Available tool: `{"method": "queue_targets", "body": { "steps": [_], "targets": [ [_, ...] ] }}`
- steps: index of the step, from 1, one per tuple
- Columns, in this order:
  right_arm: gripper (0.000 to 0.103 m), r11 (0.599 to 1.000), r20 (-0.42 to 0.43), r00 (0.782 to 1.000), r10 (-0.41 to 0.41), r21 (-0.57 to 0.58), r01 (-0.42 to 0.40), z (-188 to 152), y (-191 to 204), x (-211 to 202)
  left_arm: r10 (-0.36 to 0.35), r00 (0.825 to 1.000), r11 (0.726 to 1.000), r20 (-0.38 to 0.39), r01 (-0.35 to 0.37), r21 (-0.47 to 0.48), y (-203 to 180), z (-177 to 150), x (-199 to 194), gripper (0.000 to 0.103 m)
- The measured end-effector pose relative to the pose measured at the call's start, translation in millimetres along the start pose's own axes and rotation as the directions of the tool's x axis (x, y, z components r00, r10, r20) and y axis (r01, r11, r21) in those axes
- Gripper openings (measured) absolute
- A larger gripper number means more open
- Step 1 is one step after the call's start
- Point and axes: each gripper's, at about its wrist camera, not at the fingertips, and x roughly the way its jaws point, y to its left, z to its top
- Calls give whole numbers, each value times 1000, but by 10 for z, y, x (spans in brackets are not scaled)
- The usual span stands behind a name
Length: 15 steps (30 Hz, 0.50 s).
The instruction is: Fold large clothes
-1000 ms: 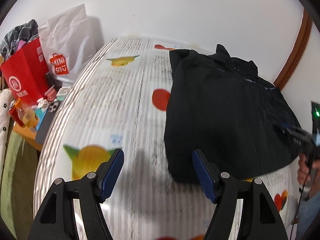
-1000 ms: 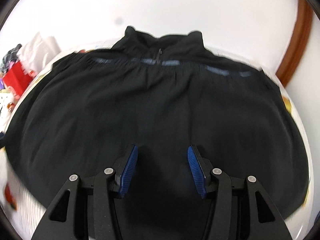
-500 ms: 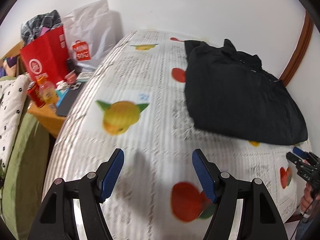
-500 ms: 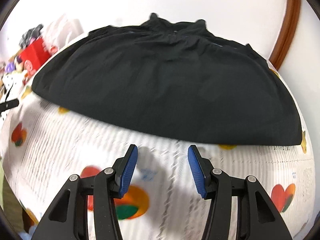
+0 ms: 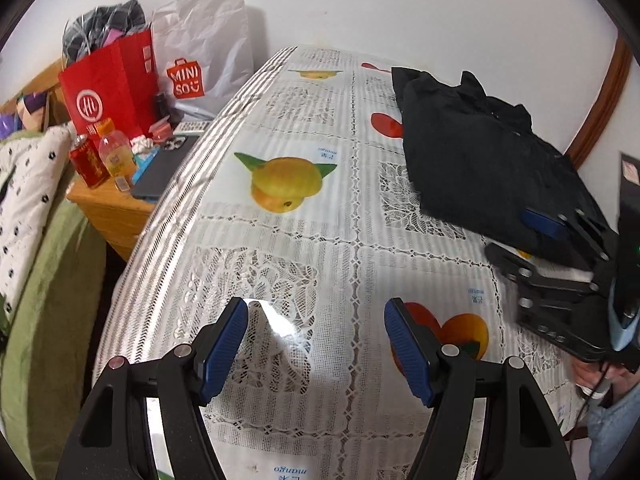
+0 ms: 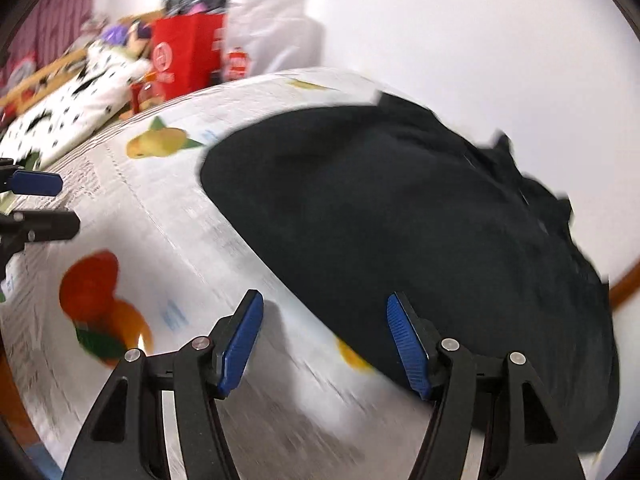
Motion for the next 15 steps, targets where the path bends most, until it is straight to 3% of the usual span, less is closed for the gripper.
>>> {"method": "queue_targets", "body": {
  "steps": [8, 10, 12, 15],
  "targets": [
    [60, 997, 6, 999, -38, -69, 38, 466, 185, 298, -35, 999, 999, 26, 35, -5, 35, -10, 47, 71],
    [32, 998, -7, 1000, -16, -64, 16, 532, 215, 349, -34, 999, 999, 36, 35, -7, 28, 0, 65, 72],
    [19, 996, -23, 999, -43, -77, 41, 590, 252, 401, -32, 999, 999, 44, 33, -12, 28, 11, 73, 72],
    [12, 995, -7, 998, -65, -81, 65, 675, 312, 379, -41, 998, 999, 47, 42, -23, 42, 17, 64, 72]
  ]
}}
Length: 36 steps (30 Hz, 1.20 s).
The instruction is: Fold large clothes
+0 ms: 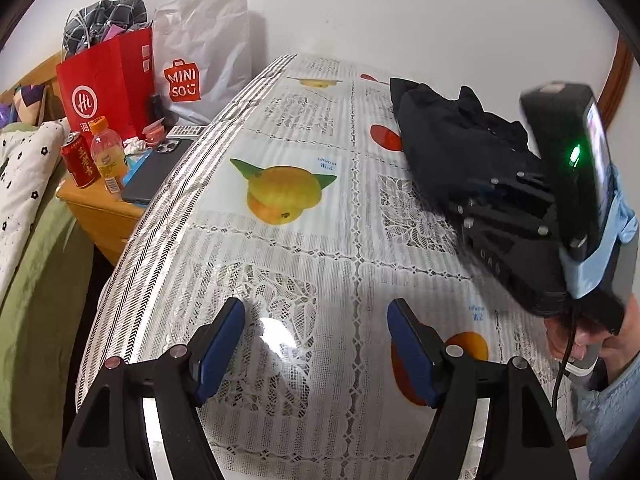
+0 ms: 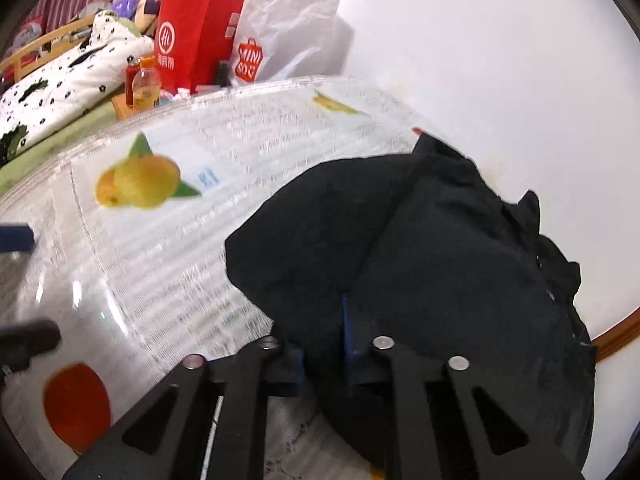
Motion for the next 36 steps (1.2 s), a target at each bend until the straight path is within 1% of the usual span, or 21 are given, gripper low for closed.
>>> {"method": "queue_targets", "body": {
  "steps": [3, 5, 7, 10, 11, 12, 14, 17, 18, 19, 21, 22, 25, 27, 28, 29, 30, 31, 32, 35, 36],
  "targets": [
    [10, 996, 50, 997, 54, 73, -57, 122, -67, -150, 2, 1000, 1000, -2, -2, 3, -7, 4, -4, 72],
    [9, 985, 101, 990, 102, 132, -115, 189, -196, -317, 2, 1000, 1000, -6, -2, 8, -37, 1, -12, 72],
    [9, 972, 155, 982, 110, 188, -139, 209, -365, -494, -4, 1000, 1000, -5, 4, 18, -89, 2, -36, 72],
    [9, 941, 248, 965, 85, 297, -159, 135, -766, -820, -11, 1000, 999, 11, 10, 39, -193, 10, -81, 72],
    [9, 918, 289, 955, 71, 356, -176, 49, -990, -961, -18, 1000, 999, 18, 17, 49, -250, 18, -97, 72],
    [9, 901, 309, 949, 61, 391, -186, -16, -1128, -1031, -27, 999, 998, 23, 26, 60, -309, 28, -112, 72],
    [9, 840, 354, 935, 4, 507, -196, -275, -1553, -1239, -46, 998, 995, 32, 43, 88, -441, 52, -131, 72],
    [9, 754, 378, 923, -71, 627, -199, -648, -1990, -1402, -85, 995, 987, 48, 77, 143, -715, 91, -142, 72],
    [9, 706, 385, 918, -94, 676, -211, -858, -2162, -1444, -100, 994, 983, 52, 91, 162, -816, 101, -140, 72],
    [9, 676, 385, 917, -106, 704, -218, -987, -2257, -1461, -119, 991, 977, 55, 108, 183, -942, 107, -134, 72],
    [9, 620, 368, 920, -134, 756, -212, -1267, -2423, -1463, -149, 987, 969, 54, 135, 209, -1140, 105, -117, 72],
    [9, 598, 349, 925, -149, 777, -197, -1424, -2476, -1454, -162, 985, 964, 51, 148, 220, -1237, 101, -105, 72],
    [11, 560, 274, 948, -159, 816, -143, -1802, -2596, -1350, -207, 978, 950, 39, 191, 246, -1541, 62, -61, 72],
    [14, 541, 232, 963, -133, 831, -126, -2011, -2657, -1256, -231, 973, 941, 25, 217, 259, -1705, 19, -32, 72],
    [18, 535, 215, 970, -110, 836, -125, -2126, -2682, -1212, -240, 971, 937, 15, 227, 266, -1787, -3, -6, 72],
    [19, 534, 198, 975, -96, 837, -117, -2201, -2699, -1179, -246, 969, 932, 4, 235, 275, -1876, -24, 24, 72],
    [19, 547, 174, 981, -83, 831, -101, -2296, -2683, -1174, -251, 968, 928, -6, 242, 283, -1964, -49, 52, 72],
    [22, 562, 158, 984, -79, 823, -87, -2365, -2693, -1177, -254, 967, 925, -13, 246, 290, -2024, -70, 68, 72],
    [24, 587, 131, 988, -87, 807, -56, -2433, -2697, -1189, -260, 965, 919, -22, 255, 300, -2112, -98, 94, 72],
    [32, 640, 45, 987, -154, 765, 65, -2628, -2757, -1266, -273, 961, 910, -38, 271, 314, -2271, -164, 135, 72],
    [34, 648, 22, 986, -165, 756, 91, -2673, -2786, -1261, -282, 958, 906, -43, 281, 317, -2319, -186, 153, 72]
  ]
}}
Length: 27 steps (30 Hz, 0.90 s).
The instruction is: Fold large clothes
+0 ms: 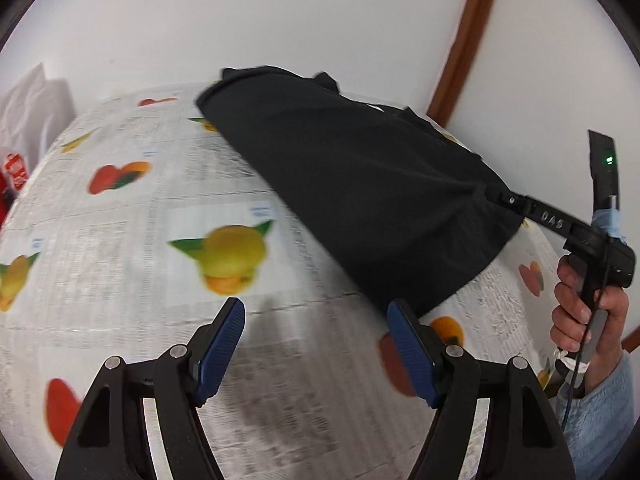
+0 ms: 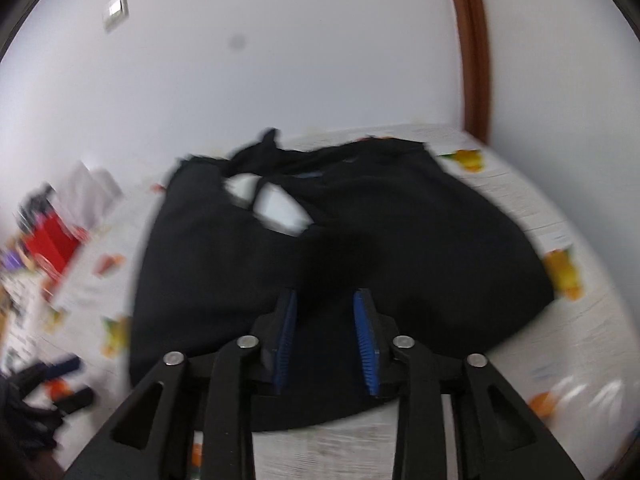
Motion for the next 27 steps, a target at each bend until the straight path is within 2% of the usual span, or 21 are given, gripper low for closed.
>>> {"method": "queue_targets", "body": {
  "steps": [4, 8, 11, 13, 15, 16, 17, 18, 20, 23, 27],
  "targets": [
    [34, 994, -64, 992, -106, -43, 104, -66, -383, 130, -27, 1000, 1000, -7, 27, 2, -180, 0, 166, 71],
    [34, 994, -109, 988, -108, -40, 104, -146, -632, 281, -52, 998, 998, -20, 51, -30, -318, 18, 378, 69],
    [36, 995, -148, 984, -98, -51, 91, -191, -673, 410, -27, 1000, 999, 6, 27, -20, -433, 34, 465, 64],
    [37, 992, -142, 983, -113, -64, 105, -196, -638, 422, -14, 1000, 1000, 9, 14, -27, -477, 49, 506, 64],
    [37, 989, -144, 980, -138, -71, 128, -185, -582, 444, -17, 1000, 998, 17, 18, -59, -468, 61, 515, 57],
    [37, 988, -144, 979, -147, -76, 137, -181, -559, 448, -16, 1000, 997, 21, 18, -78, -447, 69, 508, 50],
    [38, 985, -145, 977, -158, -87, 146, -179, -528, 458, -8, 1000, 995, 26, 11, -99, -410, 75, 495, 32],
    [37, 984, -145, 976, -161, -95, 149, -178, -497, 451, 7, 1000, 993, 30, -3, -118, -365, 81, 485, 24],
    [38, 985, -147, 977, -158, -94, 145, -173, -455, 462, -17, 1000, 986, 18, 19, -167, -242, 93, 491, 16],
    [37, 987, -148, 980, -135, -106, 120, -180, -330, 476, -29, 999, 977, 23, 33, -211, -93, 95, 439, 10],
    [38, 989, -152, 983, -106, -119, 89, -216, -118, 469, -16, 999, 973, 40, 25, -229, 114, 72, 321, 9]
  ]
}}
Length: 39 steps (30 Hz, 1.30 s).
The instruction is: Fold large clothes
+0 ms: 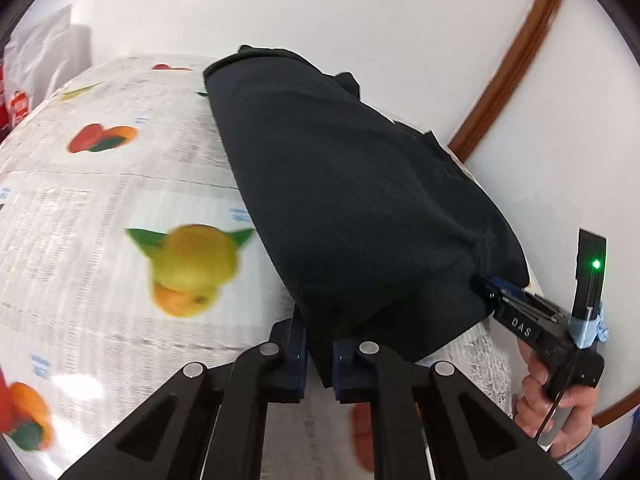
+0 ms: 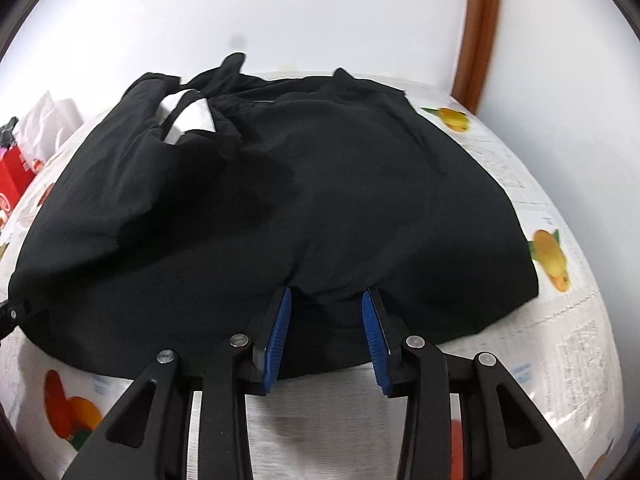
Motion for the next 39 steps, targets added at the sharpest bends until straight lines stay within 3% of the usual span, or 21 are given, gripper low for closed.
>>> {"method": "queue_targets", "body": {
  "steps": [9, 11, 13, 14, 16, 18, 19, 20, 23, 26, 27, 29, 34, 37, 39],
  "targets": [
    [39, 982, -23, 988, 151, -112, -153, 29, 747, -64, 53, 999, 998, 10, -53, -34, 651, 15, -345, 10],
    [38, 978, -34, 982, 184, -92, -187, 72, 775, -115, 51, 999, 998, -10, -52, -22, 735, 7, -386, 13],
    [44, 975, 15, 975, 220, -46, -219, 153, 745, -251, 47, 999, 999, -24, -47, -4, 765, -16, -405, 17],
    [49, 971, 32, 971, 239, -37, -238, 200, 740, -305, 46, 999, 999, -25, -46, 8, 755, -26, -401, 20],
    [71, 956, 46, 954, 295, -28, -294, 324, 773, -359, 44, 999, 998, -18, -43, 41, 712, -61, -419, 28],
    [77, 935, 47, 934, 354, -31, -353, 443, 826, -364, 21, 1000, 998, -17, -20, 65, 692, -78, -475, 43],
    [77, 931, 43, 930, 365, -39, -364, 477, 886, -353, 2, 1000, 997, -20, -1, 78, 637, -77, -462, 59],
    [78, 929, 38, 928, 369, -48, -368, 524, 935, -313, 0, 1000, 996, -20, 2, 86, 577, -54, -419, 65],
    [78, 926, 9, 926, 377, -27, -377, 630, 1024, -91, 66, 998, 992, -18, -63, 110, 421, -10, -297, 68],
    [78, 909, -45, 908, 417, 14, -416, 619, 1136, 128, 121, 993, 982, -8, -119, 150, 323, -18, -257, 73],
    [77, 902, -56, 900, 433, 21, -432, 622, 1156, 177, 136, 991, 978, -8, -133, 161, 298, -17, -240, 73],
    [63, 887, -67, 885, 461, 15, -461, 610, 1194, 232, 153, 988, 974, -10, -149, 173, 274, -19, -233, 73],
    [15, 866, -69, 869, 491, -70, -495, 646, 1369, 209, 164, 986, 971, -10, -159, 181, 287, -7, -217, 73],
    [10, 861, 43, 863, 503, -115, -496, 714, 1272, -100, 181, 983, 966, -12, -175, 193, 265, -3, -197, 73],
    [10, 859, 142, 847, 512, -104, -501, 780, 1078, -388, 216, 976, 953, -13, -208, 222, 210, -11, -166, 73]
  ]
}}
